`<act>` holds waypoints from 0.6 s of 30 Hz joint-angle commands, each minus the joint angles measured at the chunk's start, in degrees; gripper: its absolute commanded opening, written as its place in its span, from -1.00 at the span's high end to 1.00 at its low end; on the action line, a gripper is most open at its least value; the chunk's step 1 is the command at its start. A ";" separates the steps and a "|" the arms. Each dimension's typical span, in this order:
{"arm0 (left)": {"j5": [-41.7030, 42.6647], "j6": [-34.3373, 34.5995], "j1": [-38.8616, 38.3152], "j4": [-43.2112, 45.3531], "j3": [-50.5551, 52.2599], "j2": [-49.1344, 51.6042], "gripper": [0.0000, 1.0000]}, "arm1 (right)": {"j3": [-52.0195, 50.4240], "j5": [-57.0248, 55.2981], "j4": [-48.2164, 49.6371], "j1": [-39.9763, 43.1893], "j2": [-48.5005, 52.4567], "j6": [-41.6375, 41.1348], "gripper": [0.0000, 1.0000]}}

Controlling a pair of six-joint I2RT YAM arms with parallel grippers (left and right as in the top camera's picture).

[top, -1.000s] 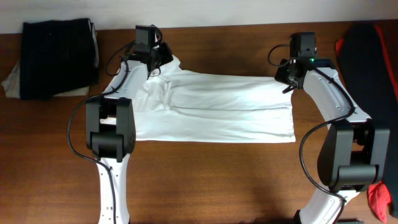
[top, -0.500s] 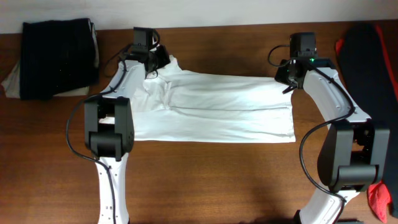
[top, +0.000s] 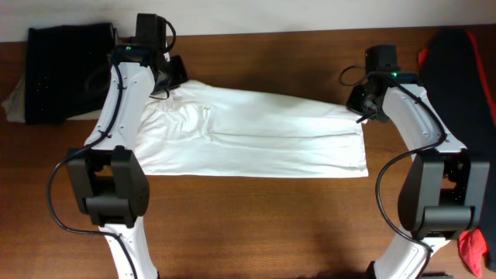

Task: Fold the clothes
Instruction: 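Fold the top edge down toward the bottom edge with both grippers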

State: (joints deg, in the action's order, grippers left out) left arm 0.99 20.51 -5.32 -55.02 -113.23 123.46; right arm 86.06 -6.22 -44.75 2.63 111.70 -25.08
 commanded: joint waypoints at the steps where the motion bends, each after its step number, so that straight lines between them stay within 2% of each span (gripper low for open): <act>1: -4.96 -1.11 0.35 -6.60 -0.39 -1.33 0.98 | 0.55 3.74 -2.58 1.46 -2.73 -0.72 0.92; 7: -5.55 -1.11 0.35 -16.83 0.46 -1.33 0.99 | 0.55 9.81 -9.57 1.57 -6.25 -0.72 0.92; 13: -5.53 -1.11 0.35 -17.49 10.08 -1.33 0.96 | -1.14 13.18 -16.22 0.35 -6.34 -0.70 0.92; 15: -5.55 -1.09 0.35 -16.44 13.64 -1.33 0.78 | -2.60 13.14 -16.59 -0.85 -6.34 -0.68 0.90; 16: -5.55 -1.09 0.35 -15.85 15.02 -1.33 0.74 | -3.30 13.14 -16.57 -1.40 -6.34 -0.70 0.83; 17: -5.55 -1.09 0.35 -15.02 17.03 -1.33 0.68 | -4.28 13.09 -16.52 -2.25 -6.34 -0.68 0.50; 18: -5.60 -1.11 0.35 -14.84 18.32 -1.33 0.62 | -5.51 13.09 -16.11 -3.08 -6.34 -0.39 0.28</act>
State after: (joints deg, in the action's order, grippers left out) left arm -3.70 20.10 -5.28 -70.48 -98.76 123.42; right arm 83.44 6.13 -61.08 2.07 106.43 -25.61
